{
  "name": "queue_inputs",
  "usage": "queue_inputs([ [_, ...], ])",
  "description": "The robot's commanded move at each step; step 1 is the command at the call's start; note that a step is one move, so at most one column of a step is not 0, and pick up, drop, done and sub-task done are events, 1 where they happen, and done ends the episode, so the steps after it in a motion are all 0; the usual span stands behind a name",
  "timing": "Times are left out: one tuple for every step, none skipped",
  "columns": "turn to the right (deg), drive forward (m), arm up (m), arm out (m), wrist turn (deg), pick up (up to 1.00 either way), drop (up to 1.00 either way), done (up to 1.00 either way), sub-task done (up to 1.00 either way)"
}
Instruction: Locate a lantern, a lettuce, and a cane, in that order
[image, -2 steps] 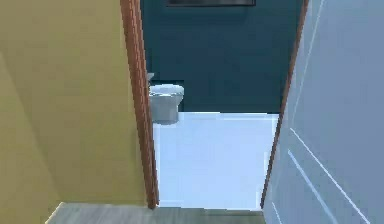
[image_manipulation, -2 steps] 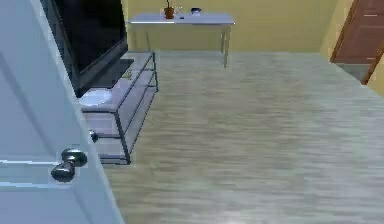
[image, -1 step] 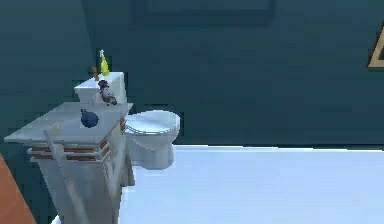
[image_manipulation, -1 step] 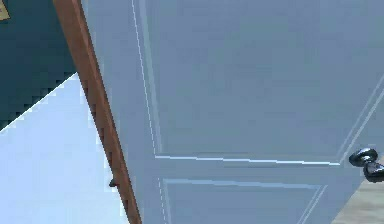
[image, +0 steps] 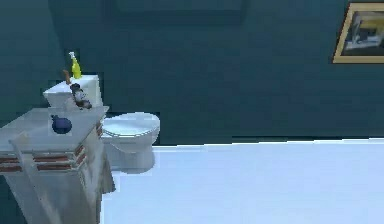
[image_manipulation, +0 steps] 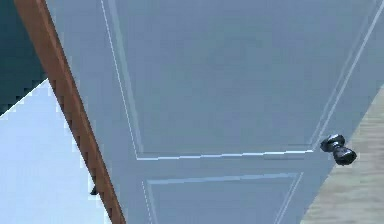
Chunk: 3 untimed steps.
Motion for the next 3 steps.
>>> queue_inputs([
  [0.0, 0.45, 0.00, 0.00, 0.0, 0.00, 0.00, 0.00, 0.00],
  [-6.0, 0.00, 0.00, 0.00, 0.0, 0.00, 0.00, 0.00, 0.00],
  [0.0, 0.50, 0.00, 0.00, 0.0, 0.00, 0.00, 0.00, 0.00],
])
